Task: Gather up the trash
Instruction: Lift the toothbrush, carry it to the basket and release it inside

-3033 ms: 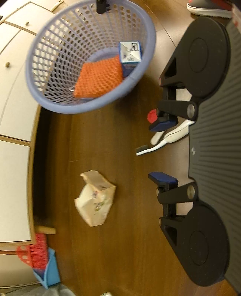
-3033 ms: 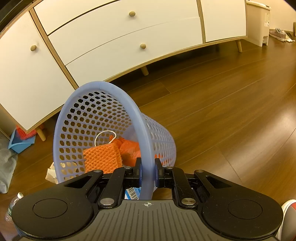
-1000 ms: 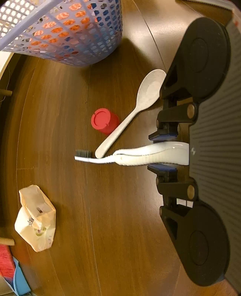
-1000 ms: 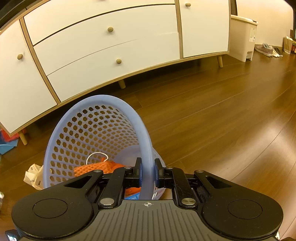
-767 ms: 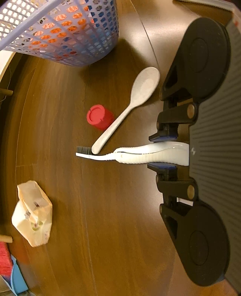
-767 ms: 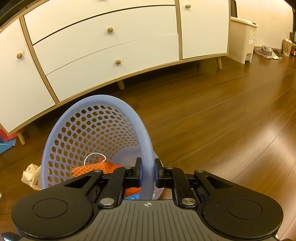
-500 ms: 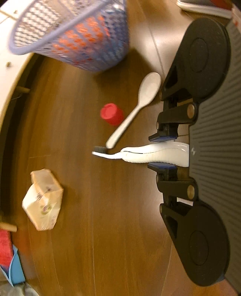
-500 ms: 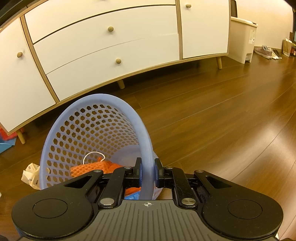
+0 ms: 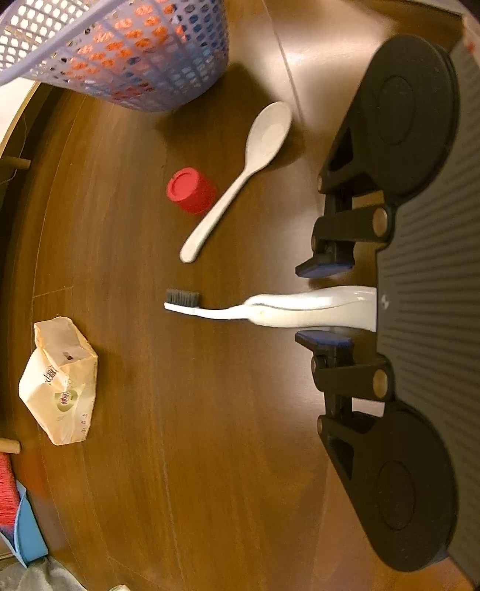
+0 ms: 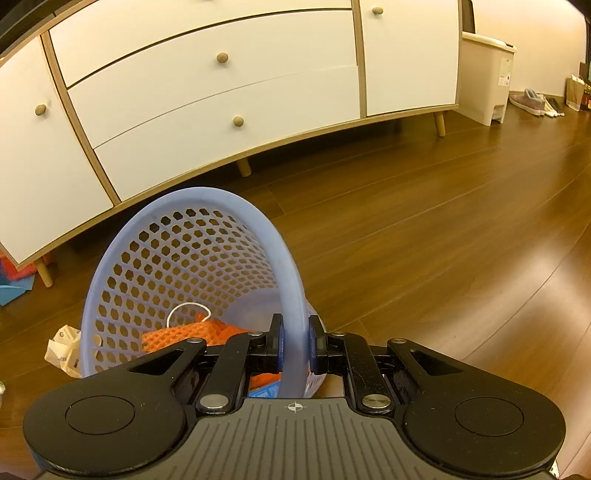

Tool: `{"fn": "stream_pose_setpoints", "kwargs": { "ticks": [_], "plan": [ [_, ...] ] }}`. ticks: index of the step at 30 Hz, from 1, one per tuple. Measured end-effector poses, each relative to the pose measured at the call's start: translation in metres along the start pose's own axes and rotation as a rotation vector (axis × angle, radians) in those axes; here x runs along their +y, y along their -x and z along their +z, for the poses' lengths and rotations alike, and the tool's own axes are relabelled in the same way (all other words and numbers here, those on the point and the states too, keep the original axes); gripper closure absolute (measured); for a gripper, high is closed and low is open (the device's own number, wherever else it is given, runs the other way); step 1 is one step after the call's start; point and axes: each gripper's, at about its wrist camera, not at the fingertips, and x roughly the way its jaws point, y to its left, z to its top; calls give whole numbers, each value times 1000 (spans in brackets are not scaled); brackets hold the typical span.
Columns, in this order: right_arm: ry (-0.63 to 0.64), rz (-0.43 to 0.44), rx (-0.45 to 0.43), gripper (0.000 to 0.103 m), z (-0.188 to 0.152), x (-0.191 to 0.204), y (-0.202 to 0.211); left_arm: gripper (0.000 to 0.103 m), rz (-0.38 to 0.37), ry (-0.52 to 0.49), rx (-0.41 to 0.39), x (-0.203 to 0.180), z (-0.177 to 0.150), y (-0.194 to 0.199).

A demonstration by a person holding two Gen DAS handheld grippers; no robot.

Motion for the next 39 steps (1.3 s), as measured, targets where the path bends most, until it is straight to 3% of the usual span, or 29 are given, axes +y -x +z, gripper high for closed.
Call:
{"fn": "stream_pose_setpoints", "kwargs": {
  "ticks": [4,6,9,20,32,39],
  "plan": [
    [12,-2,-3,94,-1,2,-1,78,25,-10,-7,-4,8,-11],
    [11,-1,-4,94,-1,1,-2,87,39,-28,-7,-7,12,-15],
    [8,1,-6,94,1,0,-4,87,17,-10,-16,-5,14,-12],
    [8,8,-13,94,1,1,-2,87,-39,1,-204,-3,53,56],
    [11,20,-6,94,3,-1,-1,87,-238,-24,-442,-55,114,139],
    [12,27,-3,94,5,-2,-1,87,-336,-71,-483,-91,127,153]
  ]
}}
